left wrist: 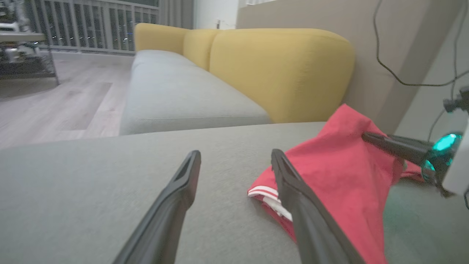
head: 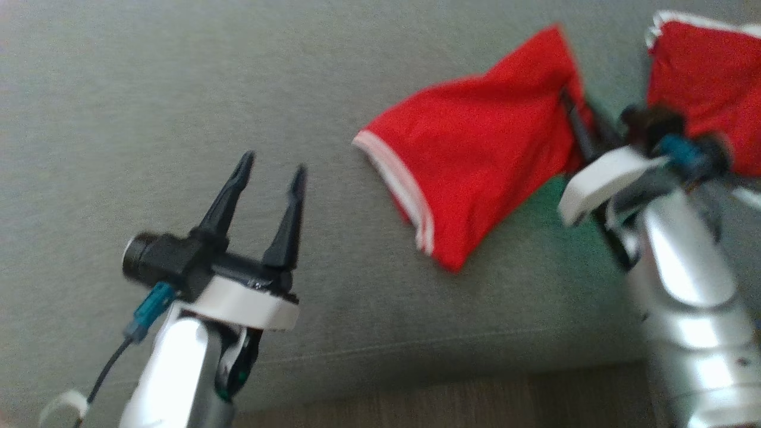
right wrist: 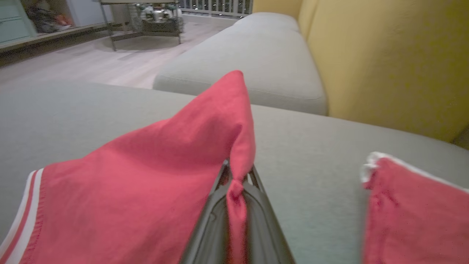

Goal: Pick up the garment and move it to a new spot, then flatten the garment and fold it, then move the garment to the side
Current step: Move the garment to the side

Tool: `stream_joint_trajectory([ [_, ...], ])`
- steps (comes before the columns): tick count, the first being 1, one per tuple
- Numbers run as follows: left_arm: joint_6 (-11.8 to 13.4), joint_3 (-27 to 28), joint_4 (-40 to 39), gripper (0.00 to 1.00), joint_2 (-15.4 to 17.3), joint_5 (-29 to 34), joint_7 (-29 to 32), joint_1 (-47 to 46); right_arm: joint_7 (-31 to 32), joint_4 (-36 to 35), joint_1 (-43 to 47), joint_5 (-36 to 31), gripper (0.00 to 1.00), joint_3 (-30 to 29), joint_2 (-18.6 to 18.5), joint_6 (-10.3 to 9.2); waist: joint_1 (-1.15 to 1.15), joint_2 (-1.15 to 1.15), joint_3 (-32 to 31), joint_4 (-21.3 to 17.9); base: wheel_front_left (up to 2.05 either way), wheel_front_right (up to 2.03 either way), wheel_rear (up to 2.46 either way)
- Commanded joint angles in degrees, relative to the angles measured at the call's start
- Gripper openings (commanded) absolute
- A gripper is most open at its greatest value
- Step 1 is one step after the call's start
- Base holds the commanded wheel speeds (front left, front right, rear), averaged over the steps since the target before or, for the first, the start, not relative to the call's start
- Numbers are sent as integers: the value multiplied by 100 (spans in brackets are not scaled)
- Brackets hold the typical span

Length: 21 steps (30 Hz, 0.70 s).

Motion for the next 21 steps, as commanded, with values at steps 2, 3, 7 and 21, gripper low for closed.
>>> stream_joint_trajectory([
  [2, -33, -116, -296, 100, 288, 107, -67, -442, 142, -398, -363, -64, 0, -36, -158, -2, 0, 0, 479, -503, 0, 0, 0],
  [3, -33, -266, -332, 100, 397, 132, -67, -564, 207, -487, -450, -59, 0, -99, -215, -2, 0, 0, 561, -589, 0, 0, 0],
  [7, -34, -970, -482, 100, 1010, 274, -67, -1181, 474, -760, -880, 4, 0, -434, -451, -2, 0, 0, 1024, -1050, 0, 0, 0],
  [21, -35, -1940, -587, 100, 1969, 208, -67, -2333, 849, -790, -1580, -770, 0, -2109, -419, -2, 0, 0, 1850, -1600, 0, 0, 0],
])
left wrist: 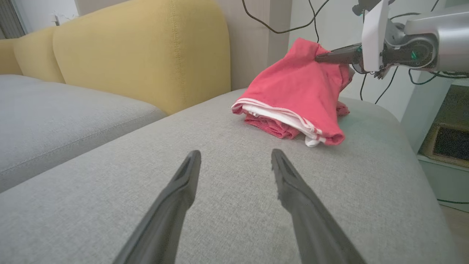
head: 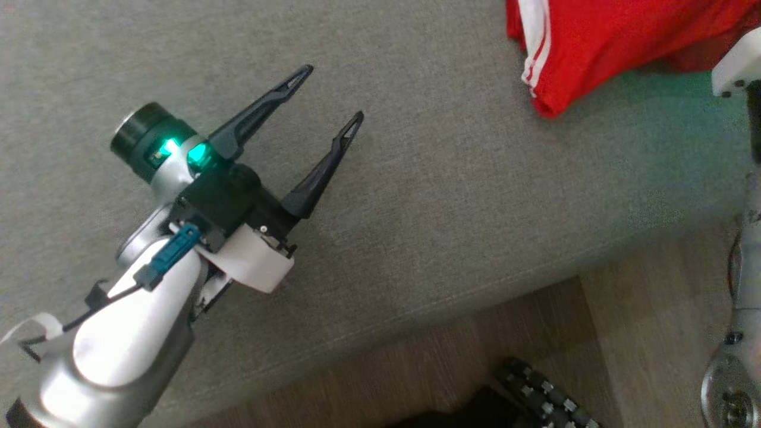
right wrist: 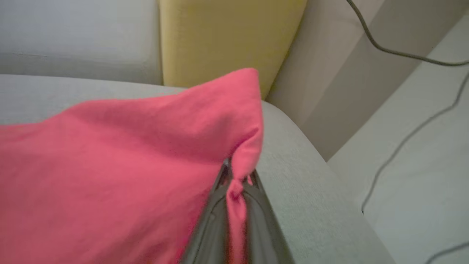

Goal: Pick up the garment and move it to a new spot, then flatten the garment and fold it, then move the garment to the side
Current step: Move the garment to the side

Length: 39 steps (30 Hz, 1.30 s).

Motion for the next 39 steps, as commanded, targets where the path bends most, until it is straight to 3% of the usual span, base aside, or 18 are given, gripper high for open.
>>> stream_joint_trajectory([
  [1, 2, 177, -229, 100, 173, -43, -29, -198, 85, -215, -132, -102, 0, -82, 25, -3, -1, 0, 158, -105, 0, 0, 0],
  [9, 1, 273, -254, 100, 278, -127, -29, -228, 207, -158, -361, -369, 0, -630, 200, -3, -1, 0, 408, -114, 0, 0, 0],
  [13, 1, 322, -257, 100, 265, -160, -29, -210, 250, -55, -383, -373, 0, -612, 320, -3, -1, 0, 458, -94, 0, 0, 0],
  [14, 1, 326, -256, 100, 259, -162, -29, -210, 254, -36, -382, -367, 18, -607, 336, -3, -1, 0, 463, -86, 0, 0, 0],
  [15, 1, 326, -256, 100, 259, -162, -29, -210, 254, -36, -382, -367, 18, -607, 336, -3, -1, 0, 463, -86, 0, 0, 0],
  [16, 1, 324, -252, 100, 249, -163, -29, -210, 244, -30, -379, -373, 93, -612, 348, -3, -1, 0, 460, -74, 0, 0, 0],
  [17, 1, 319, -243, 100, 232, -166, -29, -207, 232, -24, -378, -371, 100, -629, 358, -3, -1, 0, 443, -59, 0, 0, 0],
  [28, 2, 666, -113, 100, -334, -353, -29, 129, 330, -253, -41, -396, 100, -413, 419, -3, -1, 0, -333, 255, 0, 0, 0],
  [35, 63, 1519, -111, 100, -937, -466, -29, 737, 273, -557, 542, 36, 100, 452, 446, -3, -1, 0, -1121, 689, 0, 0, 0],
  [39, 67, 2065, -132, 100, -1263, -463, -29, 1170, 64, -745, 1072, 654, 100, 1311, 382, -3, -1, 0, -1549, 960, 0, 0, 0],
])
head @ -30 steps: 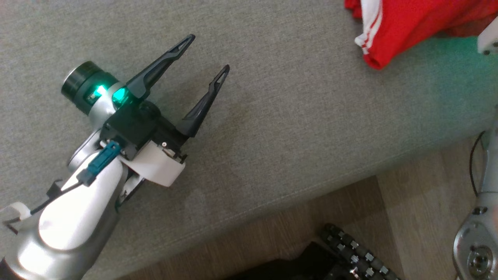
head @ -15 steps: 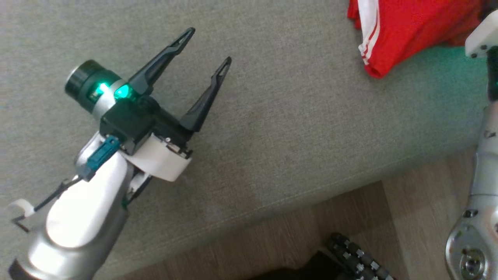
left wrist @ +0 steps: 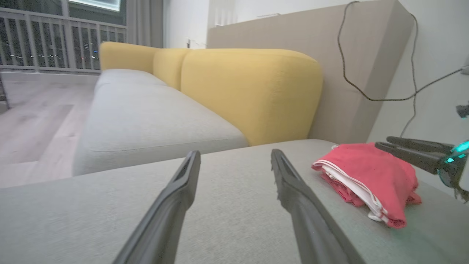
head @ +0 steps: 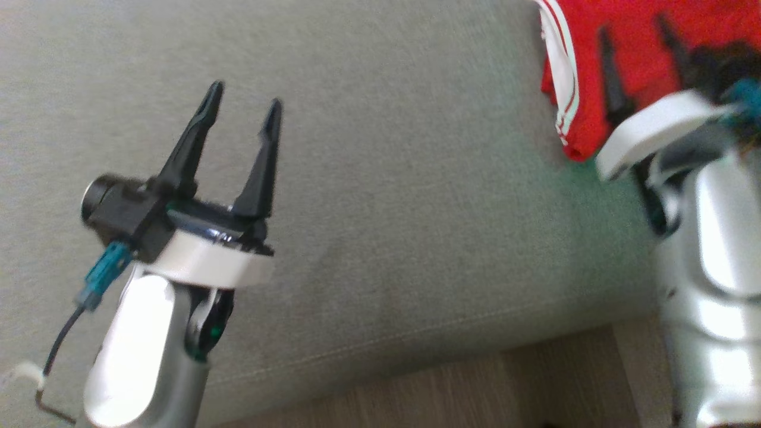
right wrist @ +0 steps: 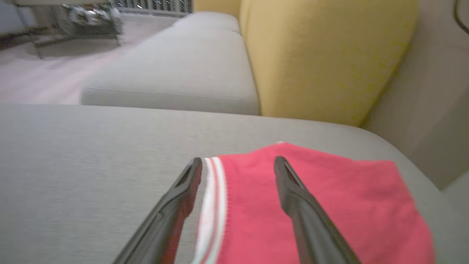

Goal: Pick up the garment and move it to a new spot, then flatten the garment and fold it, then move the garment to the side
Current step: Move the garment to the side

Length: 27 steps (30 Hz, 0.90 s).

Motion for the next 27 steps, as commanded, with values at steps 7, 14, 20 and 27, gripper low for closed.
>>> stream_joint_trajectory([
  [7, -1, 967, -218, 100, -367, 120, -29, 742, -727, -490, 1101, 699, 100, 737, -47, -2, 0, -1, -1042, 808, 0, 0, 0],
  [14, 21, 1188, -78, 100, -552, 254, -29, 1279, -1264, -696, 1835, 829, 100, 843, 105, -2, 0, -1, -1388, 1116, 0, 0, 0],
  [20, 26, 1013, 150, 100, -574, -180, -29, 1618, -1398, -983, 2401, 1038, 100, 678, 164, -2, 0, -1, -1589, 1226, 0, 0, 0],
  [27, 30, 1034, 273, 100, -576, -242, -29, 1830, -1406, -1377, 2934, 1303, 100, 741, 167, -2, 0, -1, -1727, 1226, 0, 0, 0],
])
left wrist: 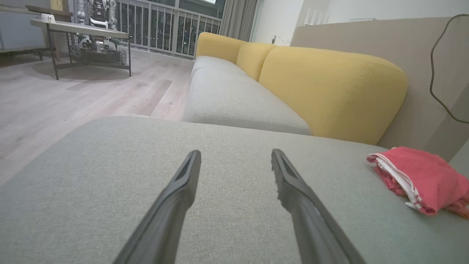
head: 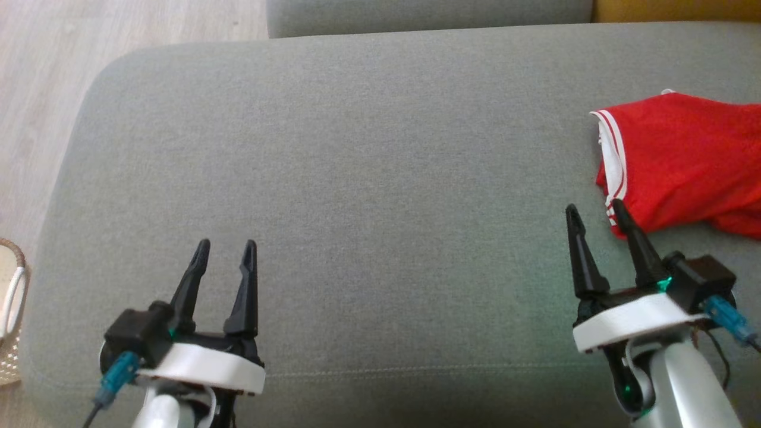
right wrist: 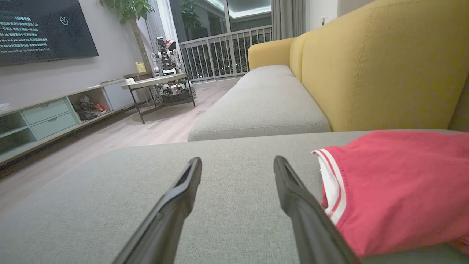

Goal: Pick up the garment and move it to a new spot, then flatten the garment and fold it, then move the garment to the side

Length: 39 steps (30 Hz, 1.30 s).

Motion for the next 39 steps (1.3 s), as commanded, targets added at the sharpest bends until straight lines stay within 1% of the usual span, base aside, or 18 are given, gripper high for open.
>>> stream_joint_trajectory([
  [1, 10, 199, -211, 100, 9, 101, -31, -170, -52, -228, -118, 25, 100, 134, 19, -2, 1, 0, -2, -9, 0, 0, 0],
  [4, 88, 213, -298, 100, 9, 392, -31, -111, -52, -315, -24, -117, 100, 203, 19, -2, 1, 0, -10, -27, 0, 0, 0],
  [7, 204, 232, -376, 100, 9, 461, -31, -64, -52, -338, 25, -155, 100, 213, 19, -2, 1, 0, -19, -50, 0, 0, 0],
  [11, 286, 211, -457, 100, 9, 540, -31, -33, -53, -347, 33, -238, 100, 206, 20, -2, 1, 0, -10, -89, 0, 0, 0],
  [13, 284, 175, -482, 100, 9, 604, -31, -46, -53, -350, 35, -254, 100, 210, 20, -2, 1, 0, 0, -100, 0, 0, 0],
  [15, 234, 165, -524, 100, 9, 298, -31, -40, -53, -346, 32, -251, 100, 213, 20, -2, 1, 0, 7, -109, 0, 0, 0],
  [16, 219, 187, -544, 100, 9, 267, -31, -40, -53, -344, 29, -246, 100, 215, 20, -2, 1, 0, 10, -114, 0, 0, 0],
  [25, 76, 196, -558, 100, 8, 236, -31, -22, -53, -328, -11, -165, 100, 180, 20, -2, 1, 0, 15, -169, 0, 0, 0],
  [31, 21, 317, -704, 100, 8, 51, -31, -1, -53, -351, -13, -162, 100, 181, 20, -2, 1, 0, 2, -215, 0, 0, 0],
  [39, -12, 346, -601, 100, 8, -33, -31, 35, -53, -340, -25, -113, 100, 182, 20, -2, 1, 0, -38, -257, 0, 0, 0],
])
